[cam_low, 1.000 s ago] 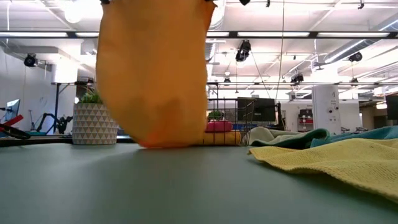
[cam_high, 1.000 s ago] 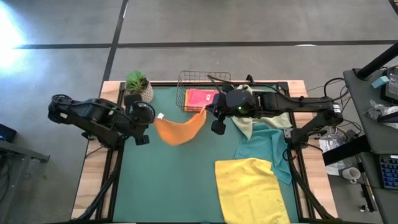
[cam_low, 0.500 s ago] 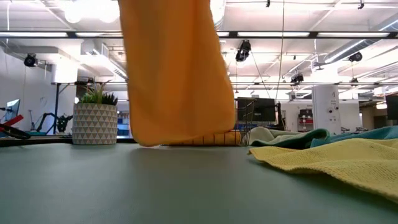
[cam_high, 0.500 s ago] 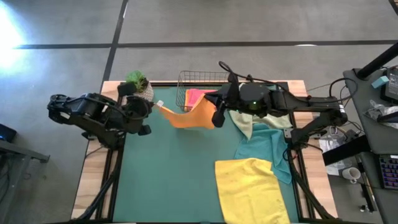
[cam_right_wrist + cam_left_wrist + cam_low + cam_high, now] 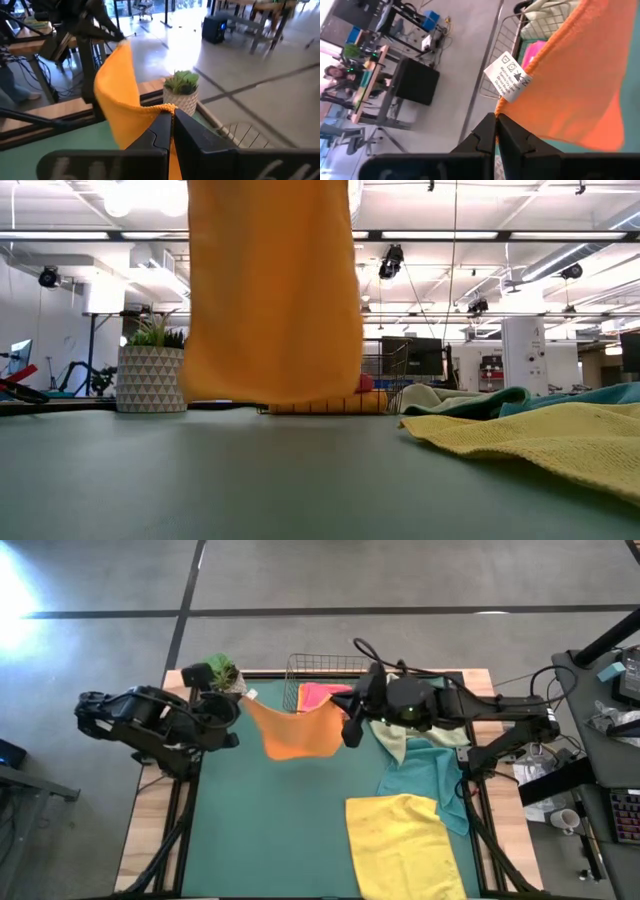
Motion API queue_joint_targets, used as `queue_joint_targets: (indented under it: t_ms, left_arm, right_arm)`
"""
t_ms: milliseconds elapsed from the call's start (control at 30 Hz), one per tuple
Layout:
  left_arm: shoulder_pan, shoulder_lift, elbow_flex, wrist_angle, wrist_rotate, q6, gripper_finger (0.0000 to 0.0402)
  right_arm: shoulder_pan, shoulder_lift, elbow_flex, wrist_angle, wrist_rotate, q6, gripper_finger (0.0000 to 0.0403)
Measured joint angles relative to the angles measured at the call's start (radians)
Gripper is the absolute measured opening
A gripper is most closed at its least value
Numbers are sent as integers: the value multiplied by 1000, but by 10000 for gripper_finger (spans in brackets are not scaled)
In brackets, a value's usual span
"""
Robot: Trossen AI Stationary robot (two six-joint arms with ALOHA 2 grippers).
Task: Fold microfiber towels
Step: Fold the orange microfiber towel
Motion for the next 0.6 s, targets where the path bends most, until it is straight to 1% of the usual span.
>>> queue_joint_targets:
  t_ms: [167,300,467,600]
  left_arm:
    - [5,-3,15,-7,0,22,0]
    - [23,-3,14,-7,-6,77,0]
    - [74,7,14,-7,-34,159,0]
    - [79,-2,14,-7,-22,153,0]
  right_arm:
    - [3,3,0,-34,2,33,8]
    - [-6,14,0,-30,50,-14,8]
    - [-27,19,0,-30,58,-39,8]
    - [-10,28,0,-33,49,-6,8]
